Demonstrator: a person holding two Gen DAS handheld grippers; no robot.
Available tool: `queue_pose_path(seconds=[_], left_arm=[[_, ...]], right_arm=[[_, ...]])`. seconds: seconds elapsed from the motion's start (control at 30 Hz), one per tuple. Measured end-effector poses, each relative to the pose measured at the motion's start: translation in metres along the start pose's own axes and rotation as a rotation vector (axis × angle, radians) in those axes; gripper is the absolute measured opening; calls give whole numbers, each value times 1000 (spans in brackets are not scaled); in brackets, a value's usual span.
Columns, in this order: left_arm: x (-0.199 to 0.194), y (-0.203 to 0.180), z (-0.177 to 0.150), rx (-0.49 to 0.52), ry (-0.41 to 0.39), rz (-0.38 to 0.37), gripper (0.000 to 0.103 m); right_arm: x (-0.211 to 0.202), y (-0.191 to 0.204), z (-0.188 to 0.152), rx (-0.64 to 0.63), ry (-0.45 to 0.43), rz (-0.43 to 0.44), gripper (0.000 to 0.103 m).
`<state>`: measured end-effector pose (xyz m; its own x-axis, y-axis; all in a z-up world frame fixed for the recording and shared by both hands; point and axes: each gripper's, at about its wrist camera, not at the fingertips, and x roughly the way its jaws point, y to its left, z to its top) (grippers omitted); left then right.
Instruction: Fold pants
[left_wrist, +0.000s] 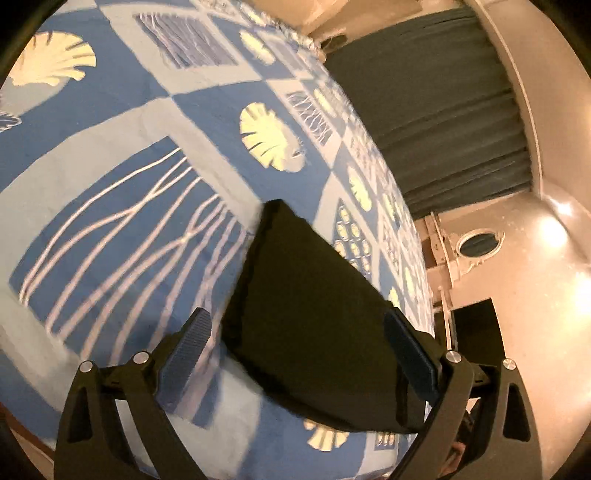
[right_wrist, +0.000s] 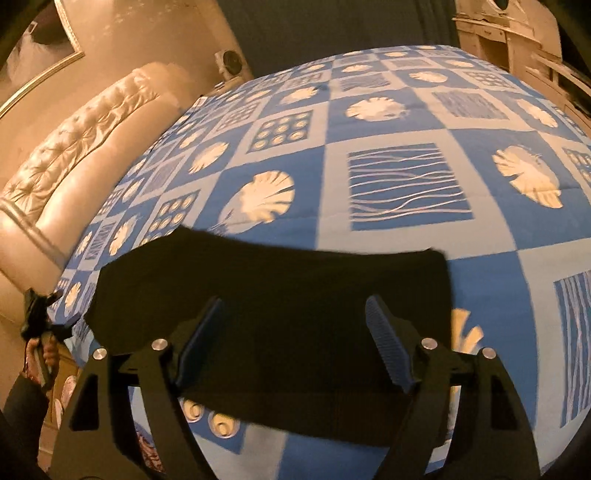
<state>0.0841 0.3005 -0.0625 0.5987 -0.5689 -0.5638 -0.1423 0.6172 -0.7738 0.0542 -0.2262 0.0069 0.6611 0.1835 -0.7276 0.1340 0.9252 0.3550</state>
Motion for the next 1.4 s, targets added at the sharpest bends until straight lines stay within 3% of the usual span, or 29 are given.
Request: queue_pose_path(seconds=[0.23,0.33,0.6,0.93,1.0,1.07,1.17,1.27,1.4], left_arm=[[40,6,22,51,157,-3,93],[55,2,28,65,205,-11,93],[76,-6,32,81,258,-93,93],[93,-28,21,194,315,-80,93],[97,-33,19,216,320,-63,82],[102,-34,17,233,335,-1,55],[101,-26,19,214,330,44,33],[98,-20,20,174,321,28,20],[92,-30,15,209,300,29,18]], right_arm=[[9,28,-15,-29,49,25,79],[14,40,-18,-82,60,-24,79],[31,56,-27,-130,84,-58,79],[41,64,-36,-145,101,-76,79],[41,66,-37,-154,98,-85,79],[41,67,-37,-162,93,-90,79],[40,69,-38,-174,85,-103,80],[41,71,-39,-181,85,-111,80],[41,73,-41,-194,87,-120,80]])
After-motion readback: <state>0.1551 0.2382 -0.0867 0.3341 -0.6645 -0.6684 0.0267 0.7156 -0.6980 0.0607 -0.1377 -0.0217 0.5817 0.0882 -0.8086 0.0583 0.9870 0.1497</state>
